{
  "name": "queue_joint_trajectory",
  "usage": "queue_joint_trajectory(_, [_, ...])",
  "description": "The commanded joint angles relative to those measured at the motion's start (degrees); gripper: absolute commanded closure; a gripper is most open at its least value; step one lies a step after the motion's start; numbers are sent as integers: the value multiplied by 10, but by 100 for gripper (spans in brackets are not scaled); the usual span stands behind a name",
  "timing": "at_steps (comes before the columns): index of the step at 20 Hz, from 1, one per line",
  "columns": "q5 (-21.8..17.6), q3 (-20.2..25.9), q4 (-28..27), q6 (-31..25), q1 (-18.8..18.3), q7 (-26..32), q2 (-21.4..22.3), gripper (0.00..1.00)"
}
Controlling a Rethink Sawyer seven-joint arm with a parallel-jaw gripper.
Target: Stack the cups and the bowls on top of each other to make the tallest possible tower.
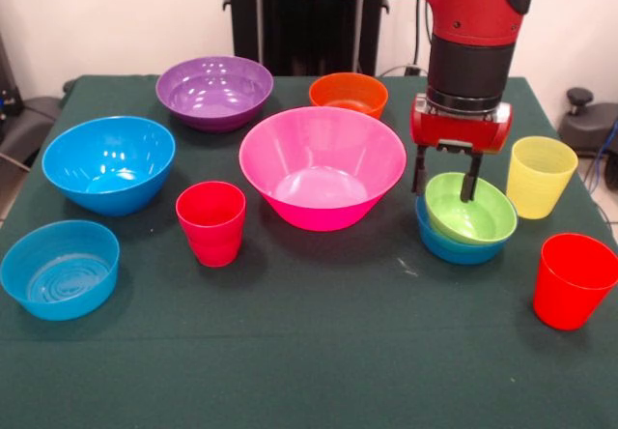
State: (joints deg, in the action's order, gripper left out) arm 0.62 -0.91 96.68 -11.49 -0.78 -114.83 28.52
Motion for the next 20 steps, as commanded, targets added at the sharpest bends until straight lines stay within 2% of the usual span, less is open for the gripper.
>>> queue_joint_trajectory(1, [9, 32, 7, -24, -5, -67, 11, 0])
queue_joint_trajectory(6, [9, 28, 15, -29, -4, -69, 21, 0])
queue_joint_trajectory(11, [-3, -4, 7, -70, 8, -53, 50, 0])
queue_joint_trajectory(17, [-28, -17, -48, -9, -4, -30, -30, 0])
queue_joint_trajectory(20, [-31, -37, -68, 10, 7, -33, -59, 0])
